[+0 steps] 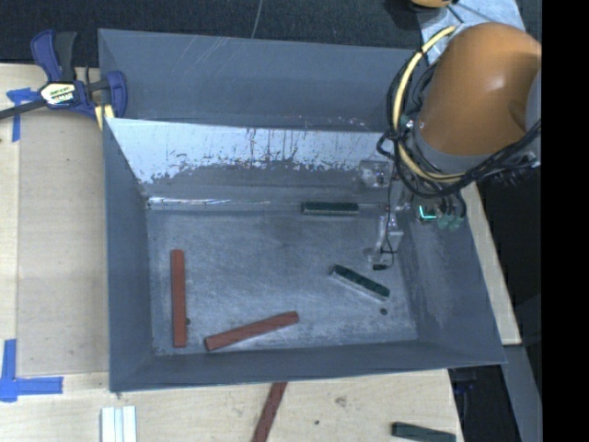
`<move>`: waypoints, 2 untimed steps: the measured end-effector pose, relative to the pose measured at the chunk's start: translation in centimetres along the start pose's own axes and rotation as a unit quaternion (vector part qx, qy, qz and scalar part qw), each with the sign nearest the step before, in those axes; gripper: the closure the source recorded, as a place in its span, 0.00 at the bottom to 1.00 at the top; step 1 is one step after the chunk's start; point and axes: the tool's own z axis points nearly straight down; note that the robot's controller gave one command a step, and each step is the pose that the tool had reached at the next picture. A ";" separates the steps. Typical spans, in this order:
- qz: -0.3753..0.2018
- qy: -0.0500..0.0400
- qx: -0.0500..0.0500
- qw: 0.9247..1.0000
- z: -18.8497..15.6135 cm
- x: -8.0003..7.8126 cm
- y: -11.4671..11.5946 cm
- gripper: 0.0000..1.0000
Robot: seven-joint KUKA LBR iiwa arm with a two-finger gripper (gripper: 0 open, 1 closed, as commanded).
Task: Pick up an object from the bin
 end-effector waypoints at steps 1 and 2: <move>0.000 -0.004 0.000 1.000 -0.4 -0.1 0.0 0.00; 0.009 -0.007 0.000 1.000 4.4 1.1 -1.5 0.00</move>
Offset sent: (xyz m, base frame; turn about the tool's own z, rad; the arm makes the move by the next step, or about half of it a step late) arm -0.0371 -0.0415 -0.1293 0.0480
